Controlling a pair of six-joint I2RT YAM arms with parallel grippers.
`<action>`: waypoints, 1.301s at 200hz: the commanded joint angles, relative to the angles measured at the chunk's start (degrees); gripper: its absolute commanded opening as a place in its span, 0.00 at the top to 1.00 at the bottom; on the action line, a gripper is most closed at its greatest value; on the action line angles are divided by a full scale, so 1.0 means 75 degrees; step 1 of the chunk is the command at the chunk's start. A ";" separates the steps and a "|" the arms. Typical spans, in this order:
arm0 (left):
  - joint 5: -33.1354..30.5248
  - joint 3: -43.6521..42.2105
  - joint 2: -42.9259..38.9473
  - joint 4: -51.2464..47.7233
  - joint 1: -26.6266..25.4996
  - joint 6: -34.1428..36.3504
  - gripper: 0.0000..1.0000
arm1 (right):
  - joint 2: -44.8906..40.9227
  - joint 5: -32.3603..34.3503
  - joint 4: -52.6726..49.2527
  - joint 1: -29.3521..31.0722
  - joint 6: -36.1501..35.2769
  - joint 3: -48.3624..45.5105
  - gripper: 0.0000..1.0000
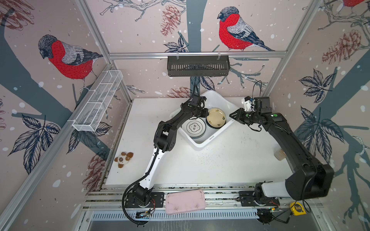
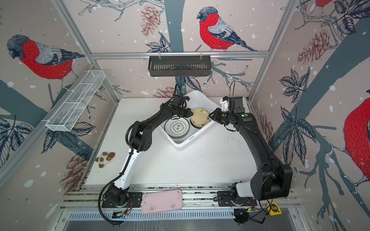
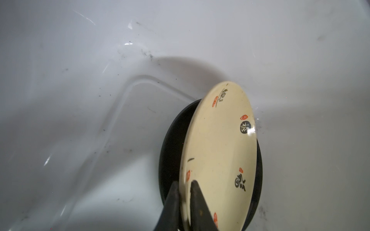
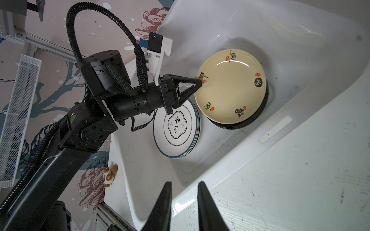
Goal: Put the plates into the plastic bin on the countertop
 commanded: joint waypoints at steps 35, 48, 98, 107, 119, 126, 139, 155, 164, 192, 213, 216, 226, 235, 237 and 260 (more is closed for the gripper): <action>0.0101 0.0015 0.0084 0.0195 -0.0016 0.0010 0.80 | -0.0005 -0.0040 0.0081 0.0039 -0.0108 0.0057 0.75; 0.0081 0.0007 0.0084 0.0187 -0.0012 0.0014 0.79 | -0.0009 -0.0023 0.0091 0.0051 -0.0108 0.0052 0.75; 0.0103 -0.0073 0.0085 0.0137 -0.0011 0.0057 0.68 | -0.0039 0.0009 0.0093 0.0086 -0.0073 0.0028 0.75; 0.0112 -0.0091 0.0081 0.0132 -0.0016 0.0058 0.65 | -0.0043 0.0012 0.0106 0.0096 -0.0067 0.0026 0.75; 0.0147 -0.0091 0.0061 0.0131 -0.0020 0.0065 0.61 | -0.0063 0.0012 0.0124 0.0096 -0.0050 0.0000 0.75; 0.0154 -0.0090 0.0061 0.0130 -0.0029 0.0066 0.59 | -0.0063 0.0021 0.0130 0.0112 -0.0040 -0.0018 0.75; 0.0173 -0.0104 0.0061 0.0131 -0.0034 0.0077 0.56 | -0.0074 0.0017 0.0158 0.0126 -0.0037 -0.0031 0.75; 0.0195 -0.0102 0.0055 0.0129 -0.0049 0.0092 0.53 | -0.0086 0.0018 0.0179 0.0135 -0.0022 -0.0053 0.75; 0.0204 -0.0099 0.0038 0.0130 -0.0063 0.0099 0.52 | -0.0098 0.0024 0.0192 0.0125 -0.0021 -0.0066 0.75; 0.0245 -0.0120 0.0004 0.0118 -0.0072 0.0104 0.52 | -0.0099 0.0021 0.0220 0.0133 -0.0020 -0.0083 0.75; 0.0253 -0.0129 -0.0034 0.0097 -0.0081 0.0122 0.52 | -0.0112 0.0024 0.0265 0.0133 -0.0015 -0.0101 0.75; 0.0263 -0.0129 -0.0042 0.0100 -0.0081 0.0128 0.52 | -0.0108 0.0024 0.0265 0.0133 -0.0015 -0.0101 0.75; 0.0266 -0.0135 -0.0056 0.0092 -0.0081 0.0160 0.52 | -0.0115 0.0024 0.0297 0.0133 0.0000 -0.0107 0.75; 0.0255 -0.0142 -0.0068 0.0082 -0.0073 0.0175 0.52 | -0.0100 0.0024 0.0315 0.0134 0.0004 -0.0104 0.74; 0.0256 -0.0137 -0.0068 0.0083 -0.0079 0.0181 0.52 | -0.0104 0.0024 0.0324 0.0134 0.0002 -0.0105 0.74; 0.0158 -0.0135 -0.0097 0.0038 -0.0081 0.0286 0.51 | -0.0089 0.0024 0.0395 0.0134 0.0004 -0.0092 0.73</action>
